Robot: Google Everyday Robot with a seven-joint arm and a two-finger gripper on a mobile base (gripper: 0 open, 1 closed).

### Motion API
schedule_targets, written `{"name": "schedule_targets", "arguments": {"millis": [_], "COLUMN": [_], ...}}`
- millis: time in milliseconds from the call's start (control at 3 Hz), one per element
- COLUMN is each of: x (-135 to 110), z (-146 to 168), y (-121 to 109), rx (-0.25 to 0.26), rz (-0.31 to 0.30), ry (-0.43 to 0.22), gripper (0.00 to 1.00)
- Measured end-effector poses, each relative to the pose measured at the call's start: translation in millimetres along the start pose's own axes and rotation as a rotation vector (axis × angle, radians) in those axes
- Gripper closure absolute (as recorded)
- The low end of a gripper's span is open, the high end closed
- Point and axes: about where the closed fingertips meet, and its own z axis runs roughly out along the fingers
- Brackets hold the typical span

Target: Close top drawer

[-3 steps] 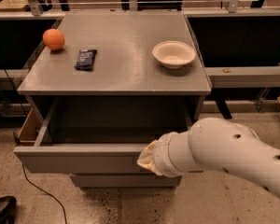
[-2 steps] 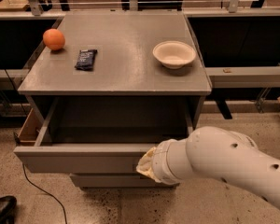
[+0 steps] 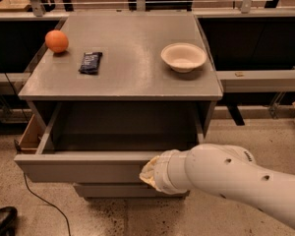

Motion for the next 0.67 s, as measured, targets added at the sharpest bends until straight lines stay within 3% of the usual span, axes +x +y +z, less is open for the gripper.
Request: {"name": "schedule_targets", "arguments": {"millis": [667], "x": [-2.3], "z": [-4.7], "y": [-1.4], "rx": [0.028], "rz": [-0.002], "ry": [0.007], "gripper": [1.00]}}
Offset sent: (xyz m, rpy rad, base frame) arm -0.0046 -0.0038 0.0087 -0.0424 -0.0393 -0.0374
